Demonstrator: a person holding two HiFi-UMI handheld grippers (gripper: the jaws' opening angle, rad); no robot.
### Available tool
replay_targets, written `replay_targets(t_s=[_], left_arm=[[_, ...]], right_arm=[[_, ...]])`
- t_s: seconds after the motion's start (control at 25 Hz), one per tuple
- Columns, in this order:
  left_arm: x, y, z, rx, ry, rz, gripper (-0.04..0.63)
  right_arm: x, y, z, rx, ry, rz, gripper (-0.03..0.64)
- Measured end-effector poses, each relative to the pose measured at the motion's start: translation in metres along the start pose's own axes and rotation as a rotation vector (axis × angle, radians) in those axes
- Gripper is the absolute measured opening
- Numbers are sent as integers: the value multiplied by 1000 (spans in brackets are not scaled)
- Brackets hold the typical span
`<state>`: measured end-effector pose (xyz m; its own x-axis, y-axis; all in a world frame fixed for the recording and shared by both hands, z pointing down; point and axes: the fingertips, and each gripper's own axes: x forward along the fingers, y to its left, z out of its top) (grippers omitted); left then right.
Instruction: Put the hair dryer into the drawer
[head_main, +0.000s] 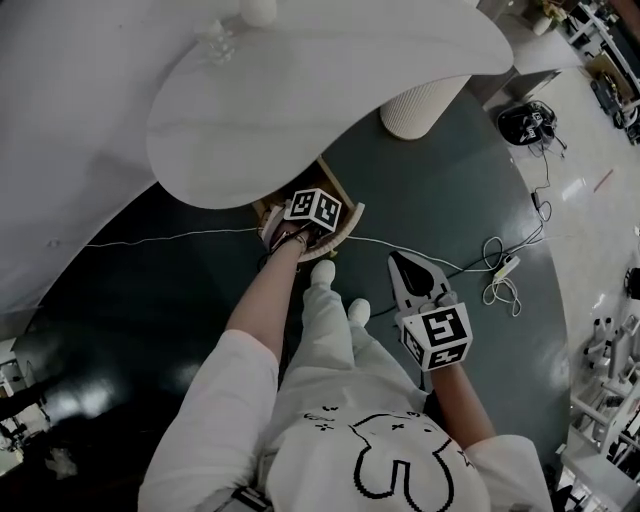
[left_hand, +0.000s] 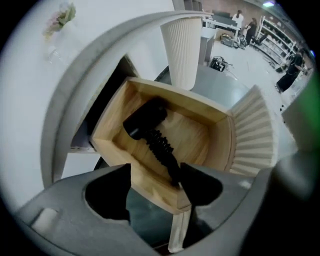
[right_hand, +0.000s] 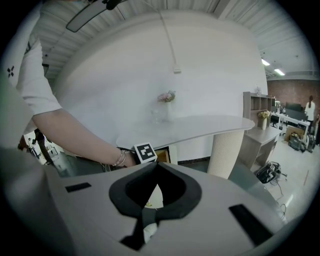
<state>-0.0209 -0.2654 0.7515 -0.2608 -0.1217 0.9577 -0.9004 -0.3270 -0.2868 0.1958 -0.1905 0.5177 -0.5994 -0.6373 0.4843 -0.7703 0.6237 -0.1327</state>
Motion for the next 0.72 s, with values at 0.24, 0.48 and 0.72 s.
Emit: replay_targets(t_s=[0.24, 0.48, 0.72], left_arm=[[-40, 2, -2, -30, -88, -5, 298], [-82, 14, -9, -83, -171, -23, 298], [-123, 37, -16, -142, -277, -25, 296]], right_arm=[[-19, 1, 24, -30, -65, 8, 0], [-38, 6, 50, -70, -143, 26, 0], [-46, 15, 78, -106, -213, 43, 0]])
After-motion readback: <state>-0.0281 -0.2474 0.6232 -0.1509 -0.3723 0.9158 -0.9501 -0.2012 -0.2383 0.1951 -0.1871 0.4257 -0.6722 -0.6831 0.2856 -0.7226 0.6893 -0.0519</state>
